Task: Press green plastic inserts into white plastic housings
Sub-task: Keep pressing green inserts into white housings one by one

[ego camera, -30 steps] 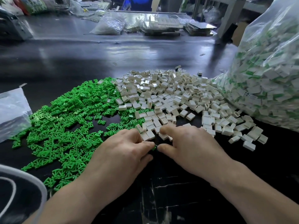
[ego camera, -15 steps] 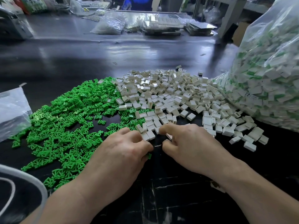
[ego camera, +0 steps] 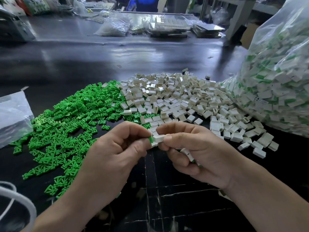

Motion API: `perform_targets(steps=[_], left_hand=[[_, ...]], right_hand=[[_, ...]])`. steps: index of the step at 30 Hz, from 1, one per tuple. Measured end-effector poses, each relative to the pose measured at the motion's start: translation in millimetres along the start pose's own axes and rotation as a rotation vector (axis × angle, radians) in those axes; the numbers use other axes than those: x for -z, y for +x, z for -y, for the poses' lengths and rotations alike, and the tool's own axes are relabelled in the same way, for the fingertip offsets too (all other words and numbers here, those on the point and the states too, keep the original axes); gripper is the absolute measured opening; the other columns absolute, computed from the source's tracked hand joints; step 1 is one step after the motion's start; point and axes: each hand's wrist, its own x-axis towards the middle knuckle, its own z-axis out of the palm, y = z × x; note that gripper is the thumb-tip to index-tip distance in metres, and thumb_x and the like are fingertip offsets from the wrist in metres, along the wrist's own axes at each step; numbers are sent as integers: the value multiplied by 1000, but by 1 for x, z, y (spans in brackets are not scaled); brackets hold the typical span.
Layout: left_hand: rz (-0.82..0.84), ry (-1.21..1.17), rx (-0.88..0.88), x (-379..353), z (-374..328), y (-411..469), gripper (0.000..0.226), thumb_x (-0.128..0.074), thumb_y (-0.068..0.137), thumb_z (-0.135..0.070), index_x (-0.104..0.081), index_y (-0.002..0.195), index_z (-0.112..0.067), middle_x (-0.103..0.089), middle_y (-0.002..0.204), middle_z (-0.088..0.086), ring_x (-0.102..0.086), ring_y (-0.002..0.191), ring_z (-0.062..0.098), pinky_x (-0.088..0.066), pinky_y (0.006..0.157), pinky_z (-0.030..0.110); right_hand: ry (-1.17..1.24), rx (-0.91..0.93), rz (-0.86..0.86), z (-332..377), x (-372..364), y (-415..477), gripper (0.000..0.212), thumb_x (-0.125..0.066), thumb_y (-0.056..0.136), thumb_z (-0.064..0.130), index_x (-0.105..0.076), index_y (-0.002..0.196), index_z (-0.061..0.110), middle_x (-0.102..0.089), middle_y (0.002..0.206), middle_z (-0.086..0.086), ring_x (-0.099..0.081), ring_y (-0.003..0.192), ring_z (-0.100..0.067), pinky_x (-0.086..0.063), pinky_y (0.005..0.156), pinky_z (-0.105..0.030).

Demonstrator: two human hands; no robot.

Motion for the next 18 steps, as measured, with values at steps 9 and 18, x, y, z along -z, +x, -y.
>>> perform_targets(steps=[9, 18], left_hand=[[44, -229, 59, -2, 0, 0, 13, -74, 80, -37, -72, 91, -31, -73, 81, 2, -69, 70, 13, -53, 57, 20], [-30, -283, 72, -2, -1, -1, 19, -72, 72, -37, -73, 89, -29, -73, 78, 6, -70, 67, 17, -54, 57, 21]], right_hand=[[-120, 37, -18, -1, -4, -4, 14, -59, 96, 19, -62, 98, 5, -65, 81, -10, -43, 43, -9, -28, 36, -17], [50, 79, -12, 1, -4, -4, 7, -61, 84, 16, -65, 78, 15, -67, 77, -11, -46, 38, -10, -32, 33, -16]])
